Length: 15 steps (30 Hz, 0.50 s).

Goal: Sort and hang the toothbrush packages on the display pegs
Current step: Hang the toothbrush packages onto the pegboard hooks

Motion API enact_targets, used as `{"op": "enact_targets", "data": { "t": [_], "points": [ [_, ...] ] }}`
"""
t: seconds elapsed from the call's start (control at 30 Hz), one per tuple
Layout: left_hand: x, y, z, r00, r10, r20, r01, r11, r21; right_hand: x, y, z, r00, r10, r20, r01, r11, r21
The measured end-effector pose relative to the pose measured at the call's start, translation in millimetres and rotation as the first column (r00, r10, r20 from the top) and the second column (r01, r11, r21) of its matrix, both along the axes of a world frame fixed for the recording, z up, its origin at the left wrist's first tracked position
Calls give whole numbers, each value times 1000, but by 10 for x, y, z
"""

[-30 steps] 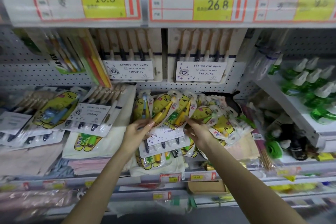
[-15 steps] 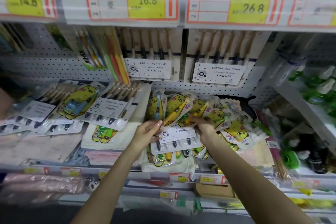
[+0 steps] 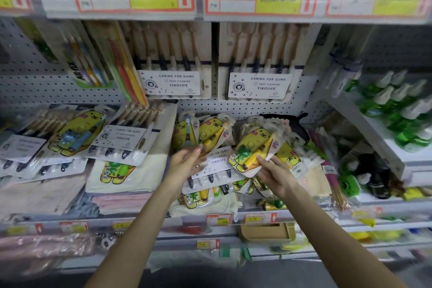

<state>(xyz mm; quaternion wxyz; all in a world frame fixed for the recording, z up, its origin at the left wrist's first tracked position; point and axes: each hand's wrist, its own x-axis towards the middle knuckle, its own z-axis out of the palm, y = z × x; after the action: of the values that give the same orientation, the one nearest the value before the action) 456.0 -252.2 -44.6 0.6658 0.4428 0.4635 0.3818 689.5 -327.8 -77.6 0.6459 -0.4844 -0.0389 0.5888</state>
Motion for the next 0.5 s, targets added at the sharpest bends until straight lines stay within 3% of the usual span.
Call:
{"op": "enact_targets", "data": {
  "t": [0.13, 0.3, 0.5],
  "points": [
    [191, -128, -60, 990, -136, -39, 134, 990, -53, -71, -188, 92, 990, 125, 71, -130, 990, 60],
    [309, -305, -168, 976, -213, 33, 216, 965, -149, -357, -239, 81, 928, 290, 234, -305, 952, 31],
    [203, -432, -349, 977, -215, -13, 207, 955, -212, -425, -395, -80, 872, 320, 370, -304, 947, -101]
  ]
}}
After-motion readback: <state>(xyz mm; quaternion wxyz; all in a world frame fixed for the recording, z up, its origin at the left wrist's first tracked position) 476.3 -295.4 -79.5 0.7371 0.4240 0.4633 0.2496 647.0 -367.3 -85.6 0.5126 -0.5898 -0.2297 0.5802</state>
